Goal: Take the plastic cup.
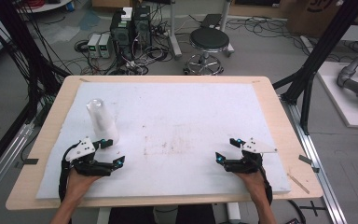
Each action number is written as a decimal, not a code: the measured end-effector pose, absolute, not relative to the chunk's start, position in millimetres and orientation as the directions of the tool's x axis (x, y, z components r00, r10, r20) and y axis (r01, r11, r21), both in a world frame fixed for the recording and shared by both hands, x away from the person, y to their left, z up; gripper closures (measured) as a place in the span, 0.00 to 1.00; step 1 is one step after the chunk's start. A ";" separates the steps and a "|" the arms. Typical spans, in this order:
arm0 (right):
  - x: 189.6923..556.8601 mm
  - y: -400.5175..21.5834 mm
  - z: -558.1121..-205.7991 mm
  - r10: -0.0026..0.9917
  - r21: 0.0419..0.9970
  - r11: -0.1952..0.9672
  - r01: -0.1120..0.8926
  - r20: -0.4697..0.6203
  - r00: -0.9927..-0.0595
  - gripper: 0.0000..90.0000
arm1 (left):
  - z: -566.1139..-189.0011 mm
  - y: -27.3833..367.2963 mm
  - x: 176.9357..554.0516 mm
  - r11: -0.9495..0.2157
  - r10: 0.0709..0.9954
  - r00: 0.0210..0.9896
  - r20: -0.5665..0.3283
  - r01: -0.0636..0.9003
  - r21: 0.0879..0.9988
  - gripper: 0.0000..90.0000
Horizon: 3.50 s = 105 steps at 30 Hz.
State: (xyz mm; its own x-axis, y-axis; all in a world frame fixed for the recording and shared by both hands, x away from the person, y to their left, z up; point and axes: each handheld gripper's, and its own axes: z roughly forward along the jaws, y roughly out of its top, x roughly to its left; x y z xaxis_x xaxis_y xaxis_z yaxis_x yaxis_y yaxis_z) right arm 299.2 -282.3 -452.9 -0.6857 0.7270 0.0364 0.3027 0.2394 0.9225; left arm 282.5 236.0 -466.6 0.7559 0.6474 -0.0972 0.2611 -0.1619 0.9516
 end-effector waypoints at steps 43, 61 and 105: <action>302.8 -281.9 -453.0 0.716 0.910 0.247 0.332 0.059 -0.695 0.17 | -429.3 304.6 257.7 -0.132 0.565 0.819 -0.101 0.211 0.969 0.16; 302.5 -281.9 -453.1 0.716 0.912 0.248 0.328 0.055 -0.696 0.17 | -368.3 341.3 297.6 -0.112 0.552 0.831 -0.070 0.157 0.981 0.16; 302.1 -282.2 -453.0 0.720 0.912 0.244 0.329 0.056 -0.691 0.17 | -349.6 306.7 386.9 -0.303 0.434 0.898 -0.064 0.212 0.929 0.16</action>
